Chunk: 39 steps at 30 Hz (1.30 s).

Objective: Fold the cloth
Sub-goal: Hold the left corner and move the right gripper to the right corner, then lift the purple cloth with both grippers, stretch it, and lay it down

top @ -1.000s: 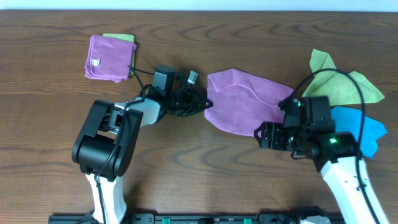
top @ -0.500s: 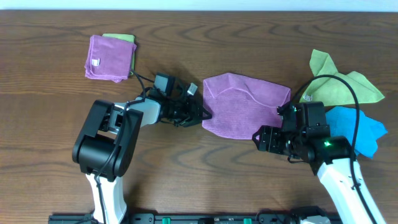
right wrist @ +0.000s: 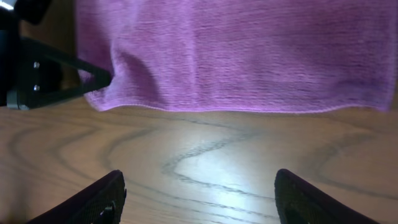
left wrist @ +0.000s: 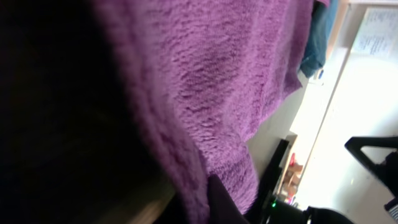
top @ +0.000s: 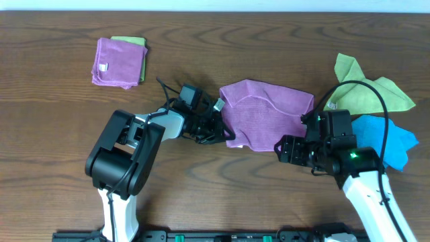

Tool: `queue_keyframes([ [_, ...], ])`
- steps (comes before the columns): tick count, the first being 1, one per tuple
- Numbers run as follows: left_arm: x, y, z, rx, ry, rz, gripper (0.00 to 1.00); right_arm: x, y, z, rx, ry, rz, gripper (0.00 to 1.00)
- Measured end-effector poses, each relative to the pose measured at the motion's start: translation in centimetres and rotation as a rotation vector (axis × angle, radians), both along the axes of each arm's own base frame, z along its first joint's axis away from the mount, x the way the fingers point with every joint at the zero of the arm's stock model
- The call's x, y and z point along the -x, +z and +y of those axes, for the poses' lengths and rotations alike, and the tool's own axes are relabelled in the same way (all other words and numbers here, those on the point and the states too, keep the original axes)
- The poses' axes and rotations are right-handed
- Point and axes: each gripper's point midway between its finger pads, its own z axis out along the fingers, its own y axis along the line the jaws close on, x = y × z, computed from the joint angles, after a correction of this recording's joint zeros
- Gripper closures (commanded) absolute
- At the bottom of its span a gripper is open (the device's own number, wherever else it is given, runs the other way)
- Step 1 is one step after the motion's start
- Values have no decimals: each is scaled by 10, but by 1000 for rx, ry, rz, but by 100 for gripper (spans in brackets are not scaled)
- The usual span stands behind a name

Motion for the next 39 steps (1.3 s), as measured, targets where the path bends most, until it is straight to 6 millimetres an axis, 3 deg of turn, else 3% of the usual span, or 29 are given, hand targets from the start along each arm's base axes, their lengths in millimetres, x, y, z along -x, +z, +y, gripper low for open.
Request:
queue_keyframes([
  [7,-7,3,8,18,15,-5,94,-6,-8,-19,86,-96,-10,21],
  [11,-11,5,25,43,34,22,94,5,-38,-27,96,-154,24,21],
  [16,4,1,37,26,11,82,94,11,-60,-38,90,-236,45,23],
  [22,14,-1,42,19,-26,83,94,-6,-62,-43,63,-306,4,28],
  [29,19,-1,44,16,-45,80,94,-14,-92,-43,58,-357,78,35],
  [31,21,-1,44,13,-47,89,94,-22,-92,-43,51,-369,56,41],
  [34,22,0,44,15,-47,93,94,-31,-93,-42,42,-378,32,58],
  [35,22,0,44,17,-47,93,94,-32,-94,-43,39,-389,30,71],
  [36,22,0,44,20,-48,93,94,-34,-94,-43,38,-386,22,91],
  [37,22,1,43,26,-49,96,94,-35,-95,-43,36,-389,21,99],
  [39,22,3,43,33,-50,97,94,-36,-96,-42,34,-391,20,99],
])
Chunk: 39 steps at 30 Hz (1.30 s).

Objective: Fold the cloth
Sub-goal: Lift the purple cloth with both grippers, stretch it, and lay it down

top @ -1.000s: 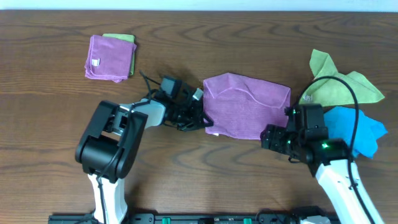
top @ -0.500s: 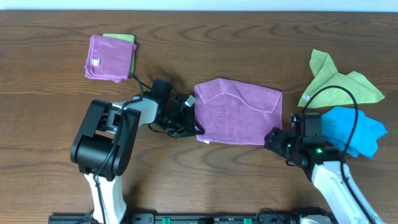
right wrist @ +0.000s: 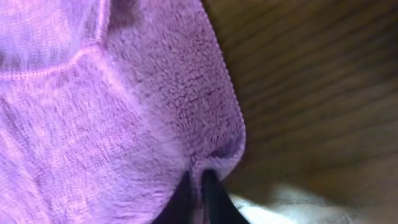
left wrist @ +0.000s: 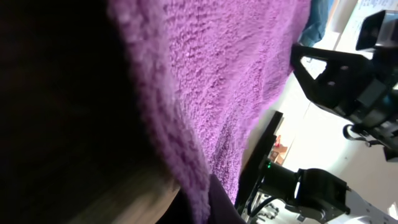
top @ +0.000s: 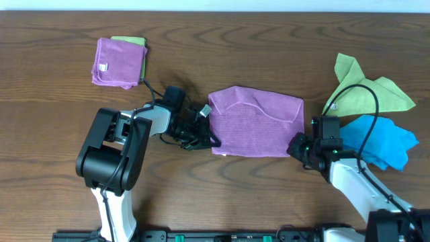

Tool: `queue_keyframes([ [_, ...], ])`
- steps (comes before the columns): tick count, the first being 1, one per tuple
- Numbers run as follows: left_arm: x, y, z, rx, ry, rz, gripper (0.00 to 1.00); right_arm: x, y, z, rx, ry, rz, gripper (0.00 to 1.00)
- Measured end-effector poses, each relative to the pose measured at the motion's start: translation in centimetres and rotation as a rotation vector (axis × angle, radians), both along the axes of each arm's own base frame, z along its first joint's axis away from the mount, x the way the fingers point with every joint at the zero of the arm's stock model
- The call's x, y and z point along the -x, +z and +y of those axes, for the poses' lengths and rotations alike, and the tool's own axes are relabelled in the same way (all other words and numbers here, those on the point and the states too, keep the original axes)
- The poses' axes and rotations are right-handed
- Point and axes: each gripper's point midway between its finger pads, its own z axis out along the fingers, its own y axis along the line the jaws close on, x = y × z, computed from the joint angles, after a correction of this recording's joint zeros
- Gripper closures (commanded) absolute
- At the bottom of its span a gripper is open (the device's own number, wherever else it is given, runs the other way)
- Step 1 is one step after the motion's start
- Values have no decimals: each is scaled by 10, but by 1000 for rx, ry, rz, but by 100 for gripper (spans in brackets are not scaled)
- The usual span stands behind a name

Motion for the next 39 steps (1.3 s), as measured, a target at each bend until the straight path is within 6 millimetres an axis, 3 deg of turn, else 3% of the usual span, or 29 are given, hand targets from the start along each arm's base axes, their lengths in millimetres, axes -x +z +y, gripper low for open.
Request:
queue_keyframes([
  [4,-2,7,-1,16,2,-12,94,-3,3,3,1,38,-24,99],
  [6,-11,20,3,29,18,-62,94,-8,12,5,1,64,-60,99],
  [8,-28,43,12,36,61,-151,94,-27,41,7,4,88,-156,99],
  [9,-44,62,21,45,105,-224,94,-46,67,9,3,104,-237,99],
  [13,-90,111,34,86,212,-434,94,-88,133,18,-11,142,-424,99],
  [16,-121,140,33,106,284,-543,94,-113,167,19,1,154,-520,99],
  [19,-142,156,36,97,352,-594,94,-136,184,21,13,170,-557,99],
  [24,-166,174,40,76,418,-652,94,-174,192,23,35,198,-572,99],
  [29,-194,190,40,82,445,-704,94,-188,208,24,57,220,-599,99],
  [33,-195,193,44,81,443,-690,94,-182,206,26,56,247,-556,99],
  [39,-161,151,54,-19,362,-504,94,-148,170,30,26,292,-357,99],
])
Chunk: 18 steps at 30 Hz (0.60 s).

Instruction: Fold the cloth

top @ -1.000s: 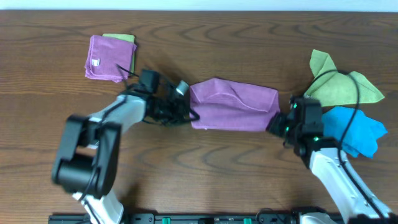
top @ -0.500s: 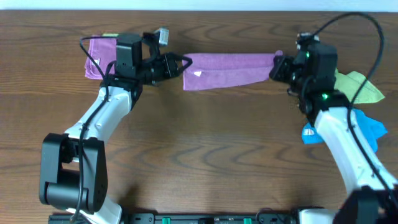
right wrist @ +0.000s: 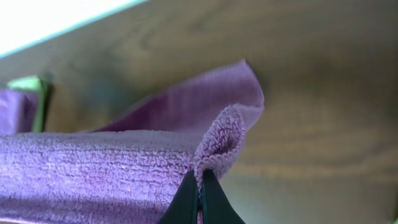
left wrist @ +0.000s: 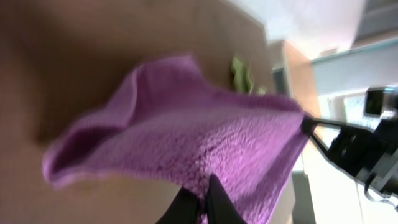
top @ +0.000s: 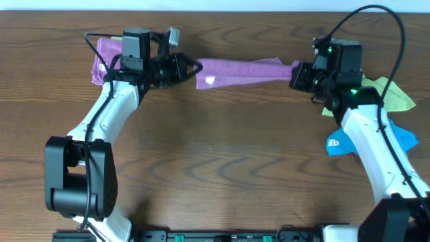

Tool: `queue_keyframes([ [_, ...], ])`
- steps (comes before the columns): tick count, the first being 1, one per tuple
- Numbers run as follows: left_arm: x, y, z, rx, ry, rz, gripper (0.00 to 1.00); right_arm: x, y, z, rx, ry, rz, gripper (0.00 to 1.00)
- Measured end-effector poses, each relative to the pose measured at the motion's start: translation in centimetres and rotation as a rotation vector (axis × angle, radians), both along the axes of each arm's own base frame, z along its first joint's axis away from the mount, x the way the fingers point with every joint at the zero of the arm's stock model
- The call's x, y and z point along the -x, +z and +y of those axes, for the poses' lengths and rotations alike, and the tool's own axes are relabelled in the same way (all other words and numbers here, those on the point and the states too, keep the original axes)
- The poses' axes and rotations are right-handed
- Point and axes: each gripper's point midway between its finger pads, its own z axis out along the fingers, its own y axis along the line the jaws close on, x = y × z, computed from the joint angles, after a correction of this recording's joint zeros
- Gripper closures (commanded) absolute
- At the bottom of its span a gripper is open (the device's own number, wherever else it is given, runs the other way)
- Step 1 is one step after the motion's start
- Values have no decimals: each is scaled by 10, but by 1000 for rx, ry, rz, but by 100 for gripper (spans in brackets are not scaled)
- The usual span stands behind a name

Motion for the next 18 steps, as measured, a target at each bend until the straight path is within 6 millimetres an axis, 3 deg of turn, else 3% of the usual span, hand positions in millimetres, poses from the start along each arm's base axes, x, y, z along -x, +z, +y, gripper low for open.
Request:
queue_keyframes([
  [5,37,-28,6,-75,-73,135,94,39,-29,-2,21,16,198,99],
  [11,99,-52,15,-173,-221,295,94,81,-49,-4,40,32,388,99],
  [17,128,-66,9,-212,-320,320,94,108,-68,6,84,75,479,98],
  [18,143,-77,6,-226,-350,351,94,116,-76,9,91,87,506,98],
])
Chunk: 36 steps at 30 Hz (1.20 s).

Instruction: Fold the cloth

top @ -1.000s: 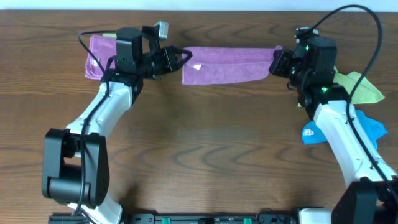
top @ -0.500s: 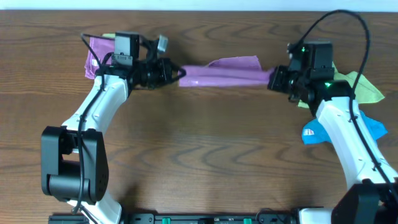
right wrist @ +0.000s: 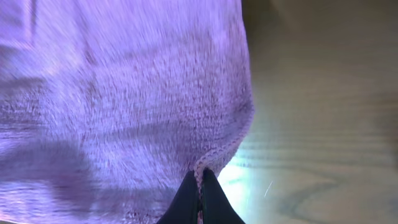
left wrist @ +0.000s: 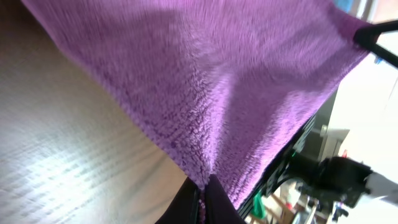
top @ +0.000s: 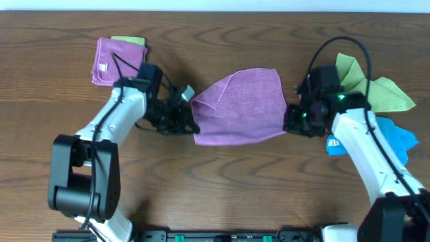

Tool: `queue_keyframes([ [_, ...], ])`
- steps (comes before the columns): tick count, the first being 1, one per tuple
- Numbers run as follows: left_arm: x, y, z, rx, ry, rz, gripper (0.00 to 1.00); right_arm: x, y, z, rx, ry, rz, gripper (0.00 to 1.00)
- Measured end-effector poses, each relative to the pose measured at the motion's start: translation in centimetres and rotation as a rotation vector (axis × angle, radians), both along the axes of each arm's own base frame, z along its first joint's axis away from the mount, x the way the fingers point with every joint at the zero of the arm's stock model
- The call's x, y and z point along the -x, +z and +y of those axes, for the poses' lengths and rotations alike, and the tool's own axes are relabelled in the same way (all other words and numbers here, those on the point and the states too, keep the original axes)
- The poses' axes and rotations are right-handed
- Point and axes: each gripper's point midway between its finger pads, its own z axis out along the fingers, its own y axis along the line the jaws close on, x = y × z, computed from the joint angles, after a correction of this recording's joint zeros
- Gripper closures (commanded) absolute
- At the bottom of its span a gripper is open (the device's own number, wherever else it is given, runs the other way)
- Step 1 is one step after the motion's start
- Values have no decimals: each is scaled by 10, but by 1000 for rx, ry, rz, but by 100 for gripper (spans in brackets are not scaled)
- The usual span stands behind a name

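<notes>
The purple cloth [top: 242,107] is spread out between my two arms in the middle of the table, in the overhead view. My left gripper [top: 189,125] is shut on the cloth's near left corner; the wrist view shows the hem pinched between its fingers [left wrist: 204,198] with the cloth [left wrist: 236,81] filling the frame. My right gripper [top: 290,124] is shut on the near right corner, the stitched hem clamped at its fingertips [right wrist: 200,193] and the cloth [right wrist: 118,93] spreading away from it. The far edge reaches toward the back of the table.
A folded purple cloth [top: 118,61] lies on a green one [top: 129,41] at the back left. A crumpled light green cloth [top: 371,91] and a blue cloth [top: 393,141] lie at the right, beside my right arm.
Both grippers have come down and toward the near side, still holding their corners. The cloth, then a raised narrow band at the back, is now spread wide and low over the table's middle.
First my left gripper held the cloth's left edge on the table while the right stood open in front of it. Then the right was shut on the right corner. Both then held the cloth stretched at the back, and now it is spread at mid table.
</notes>
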Motion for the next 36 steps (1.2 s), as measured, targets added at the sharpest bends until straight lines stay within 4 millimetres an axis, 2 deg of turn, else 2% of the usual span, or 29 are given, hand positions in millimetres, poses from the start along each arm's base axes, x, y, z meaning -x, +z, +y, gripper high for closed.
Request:
queue_keyframes([
  [3,35,-23,-3,-34,-43,87,94,24,-22,4,15,25,72,99],
  [5,52,-34,0,-52,-51,136,94,37,-33,5,21,35,114,99],
  [10,67,-44,5,-70,-64,170,94,55,-48,-1,45,34,166,99],
  [14,67,-45,6,-76,-67,165,94,55,-45,-6,72,29,149,98],
  [19,67,-47,8,-87,-69,161,94,66,-25,-11,87,20,120,65],
  [23,67,-48,9,-98,-71,159,94,74,-1,-12,75,13,58,52],
  [25,67,-48,9,-100,-71,159,94,69,14,-8,41,12,-20,51],
  [28,67,-49,10,-102,-71,158,94,41,34,7,-45,27,-176,51],
  [30,67,-49,10,-107,-72,157,94,19,40,21,-101,50,-250,51],
  [32,67,-49,10,-108,-72,156,94,10,33,32,-135,71,-254,50],
  [34,67,-49,11,-109,-72,158,94,-20,29,54,-194,101,-323,50],
  [36,66,-50,11,-109,-71,151,94,-40,17,78,-263,128,-345,51],
])
